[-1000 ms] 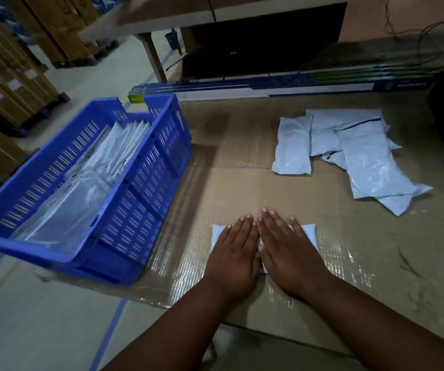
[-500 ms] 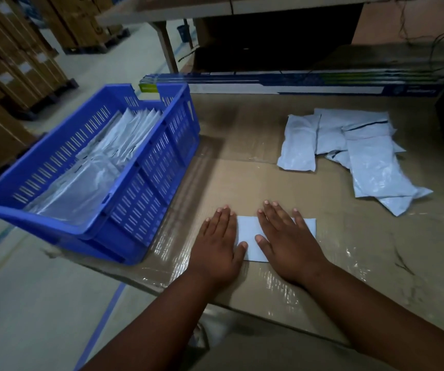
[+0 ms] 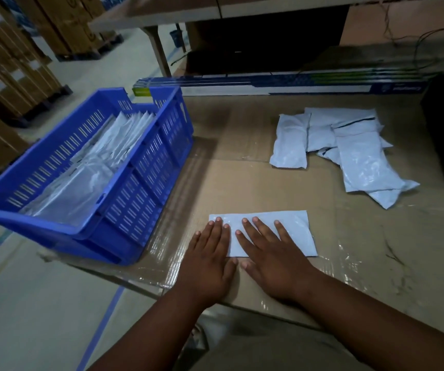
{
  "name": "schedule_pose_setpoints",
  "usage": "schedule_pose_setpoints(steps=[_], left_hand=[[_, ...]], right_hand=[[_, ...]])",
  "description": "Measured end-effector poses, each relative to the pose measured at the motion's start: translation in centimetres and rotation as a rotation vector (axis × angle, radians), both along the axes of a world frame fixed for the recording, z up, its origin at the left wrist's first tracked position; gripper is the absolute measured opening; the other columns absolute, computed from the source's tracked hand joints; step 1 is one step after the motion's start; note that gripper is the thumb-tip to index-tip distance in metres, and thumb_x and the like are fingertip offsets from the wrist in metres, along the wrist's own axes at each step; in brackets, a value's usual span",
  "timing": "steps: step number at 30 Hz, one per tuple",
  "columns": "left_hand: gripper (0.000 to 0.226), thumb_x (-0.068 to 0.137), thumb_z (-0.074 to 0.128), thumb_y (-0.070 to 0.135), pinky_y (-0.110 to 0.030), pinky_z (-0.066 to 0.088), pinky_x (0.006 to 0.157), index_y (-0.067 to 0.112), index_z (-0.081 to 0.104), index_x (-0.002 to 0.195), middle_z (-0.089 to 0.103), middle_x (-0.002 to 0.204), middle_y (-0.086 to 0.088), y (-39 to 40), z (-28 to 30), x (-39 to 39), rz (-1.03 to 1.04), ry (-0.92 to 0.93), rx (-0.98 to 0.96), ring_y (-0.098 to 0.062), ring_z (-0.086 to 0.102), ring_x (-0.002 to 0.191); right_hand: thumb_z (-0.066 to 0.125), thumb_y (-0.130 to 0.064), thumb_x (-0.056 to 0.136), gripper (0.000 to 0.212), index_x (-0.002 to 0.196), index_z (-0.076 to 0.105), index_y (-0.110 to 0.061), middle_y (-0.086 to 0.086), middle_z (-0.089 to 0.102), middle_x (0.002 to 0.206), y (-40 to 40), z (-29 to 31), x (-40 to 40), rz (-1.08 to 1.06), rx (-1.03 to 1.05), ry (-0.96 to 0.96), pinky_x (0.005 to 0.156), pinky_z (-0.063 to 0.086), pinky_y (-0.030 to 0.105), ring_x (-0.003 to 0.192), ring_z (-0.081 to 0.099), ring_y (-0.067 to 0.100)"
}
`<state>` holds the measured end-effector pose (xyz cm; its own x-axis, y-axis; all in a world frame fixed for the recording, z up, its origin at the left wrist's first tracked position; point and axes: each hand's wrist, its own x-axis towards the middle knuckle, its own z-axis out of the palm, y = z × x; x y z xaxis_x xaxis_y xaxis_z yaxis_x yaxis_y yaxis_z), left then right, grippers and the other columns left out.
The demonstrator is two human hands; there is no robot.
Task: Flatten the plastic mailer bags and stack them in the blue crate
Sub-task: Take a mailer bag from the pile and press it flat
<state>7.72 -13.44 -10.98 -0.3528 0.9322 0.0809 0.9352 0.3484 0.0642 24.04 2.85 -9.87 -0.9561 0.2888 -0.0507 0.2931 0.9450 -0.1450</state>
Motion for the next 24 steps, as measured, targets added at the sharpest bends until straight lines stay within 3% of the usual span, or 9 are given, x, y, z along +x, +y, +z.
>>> schedule_pose_setpoints(steps=[3,7,11,14,17,20,24], left_hand=[[0.073,0.108,0.025,0.054,-0.050,0.018,0.129,0.016,0.011,0.169,0.003,0.176,-0.007,0.1,0.1,0.1,-0.007,-0.002,-0.014,-0.023,0.001,0.163],[0.074,0.106,0.029,0.053,-0.055,0.026,0.126,0.009,0.025,0.166,0.013,0.174,-0.012,0.9,0.9,0.7,0.016,-0.030,0.053,-0.027,0.013,0.162],[0.072,0.104,0.039,0.042,-0.050,0.021,0.129,0.003,0.027,0.164,0.014,0.174,-0.017,4.8,2.3,2.4,-0.179,-0.097,0.156,-0.029,0.013,0.162],[0.070,0.105,0.040,0.040,-0.053,0.026,0.126,0.006,0.027,0.164,0.015,0.174,-0.014,6.7,1.0,4.2,-0.254,-0.137,0.107,-0.027,0.013,0.162],[0.072,0.103,0.042,0.042,-0.053,0.025,0.126,0.007,0.027,0.164,0.016,0.174,-0.013,6.7,-0.5,4.3,-0.276,-0.133,0.093,-0.026,0.013,0.162],[0.073,0.105,0.037,0.046,-0.050,0.021,0.129,0.009,0.023,0.166,0.012,0.175,-0.011,6.7,-0.6,3.6,-0.293,-0.157,0.063,-0.024,0.009,0.163],[0.064,0.105,0.044,0.031,-0.046,0.028,0.127,0.000,0.034,0.160,0.026,0.170,-0.019,7.1,0.6,2.9,-0.301,-0.193,0.182,-0.027,0.021,0.160]], right_hand=[[0.015,-0.064,0.106,0.071,0.168,0.006,-0.031,-0.003,-0.006,0.177,0.3,0.5,-0.1,0.009,-0.017,-0.022,0.129,0.001,0.056,0.163,-0.008,0.020],[0.020,-0.058,0.107,0.068,0.168,0.004,-0.033,-0.006,-0.006,0.177,0.8,1.3,0.3,0.000,-0.110,0.023,0.129,-0.010,0.048,0.162,-0.007,0.016],[0.028,-0.048,0.102,0.071,0.167,0.023,-0.020,0.003,0.015,0.176,3.1,2.1,2.0,-0.131,-0.046,0.116,0.130,0.006,0.054,0.162,0.011,0.021],[0.024,-0.051,0.103,0.073,0.167,0.021,-0.018,0.005,0.008,0.176,3.8,1.4,3.9,-0.189,-0.011,0.034,0.131,0.004,0.052,0.163,0.004,0.020],[0.029,-0.051,0.102,0.073,0.165,0.030,-0.014,0.010,0.020,0.174,3.4,0.2,4.6,-0.206,0.012,0.016,0.128,0.010,0.053,0.162,0.015,0.023],[0.020,-0.054,0.099,0.078,0.166,0.026,-0.015,0.008,0.017,0.175,3.5,0.5,4.4,-0.208,0.002,-0.012,0.128,0.007,0.058,0.162,0.015,0.023],[0.020,-0.050,0.102,0.067,0.153,0.050,-0.020,0.007,0.041,0.165,3.7,3.1,3.1,-0.244,-0.001,0.084,0.128,0.012,0.062,0.151,0.040,0.023]])
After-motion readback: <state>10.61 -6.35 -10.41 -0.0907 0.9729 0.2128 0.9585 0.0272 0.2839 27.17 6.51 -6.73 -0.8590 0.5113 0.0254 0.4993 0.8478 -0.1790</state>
